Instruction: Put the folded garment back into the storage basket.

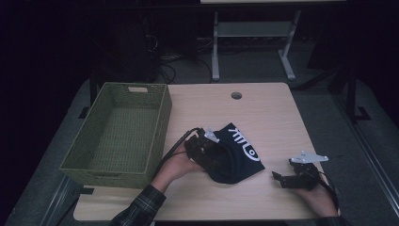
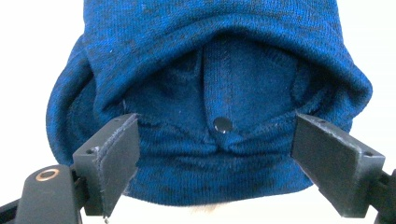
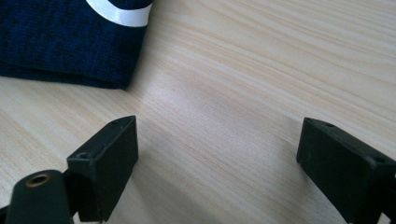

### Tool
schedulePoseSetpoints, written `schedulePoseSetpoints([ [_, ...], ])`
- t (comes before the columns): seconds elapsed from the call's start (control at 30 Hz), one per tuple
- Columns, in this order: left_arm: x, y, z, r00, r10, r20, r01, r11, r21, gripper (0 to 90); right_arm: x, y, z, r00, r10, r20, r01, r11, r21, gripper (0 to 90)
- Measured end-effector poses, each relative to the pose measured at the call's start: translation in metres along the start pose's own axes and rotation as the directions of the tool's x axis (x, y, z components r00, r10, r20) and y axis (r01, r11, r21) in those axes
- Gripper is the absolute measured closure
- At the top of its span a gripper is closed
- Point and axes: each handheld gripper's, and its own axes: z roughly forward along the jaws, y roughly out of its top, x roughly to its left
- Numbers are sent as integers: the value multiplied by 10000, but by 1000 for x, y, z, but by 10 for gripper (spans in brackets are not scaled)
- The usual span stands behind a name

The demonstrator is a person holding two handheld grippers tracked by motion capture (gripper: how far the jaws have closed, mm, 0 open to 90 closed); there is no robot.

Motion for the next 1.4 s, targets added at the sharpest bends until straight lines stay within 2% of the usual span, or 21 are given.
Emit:
schedulePoseSetpoints([
  [0.23, 2, 2, 17, 9999, -65, 158, 60, 9994, 348, 148, 0, 0, 0, 10000, -1, 2, 1, 10000, 3, 122],
  [0.3, 2, 1, 19, 9999, -103, 131, 99, 9995, 306, 147, 0, 0, 0, 10000, -3, 1, 3, 10000, 2, 122],
  [0.53, 2, -5, 36, 9995, -177, 266, 154, 9964, 833, 153, 0, 0, 0, 10000, -3, 3, 3, 10000, 3, 122],
  [0.73, 2, -7, 39, 9997, -8, 234, -16, 9948, 1015, 156, 0, 0, 0, 10000, -2, 2, 2, 10000, 3, 122],
  [0.83, 0, -9, 39, 9999, 47, 152, -61, 9959, 899, 173, 0, 0, 0, 10000, -5, 2, 5, 10000, 2, 122],
  [1.03, 1, -11, 37, 9998, 102, 192, -116, 9969, 782, 271, 0, 0, 0, 10000, -3, 4, 3, 10000, 2, 122],
  [1.4, 7, -13, 31, 9988, 38, 489, -70, 9978, 655, 626, 0, 0, 0, 10000, 19, 26, -19, 10000, 0, 123],
])
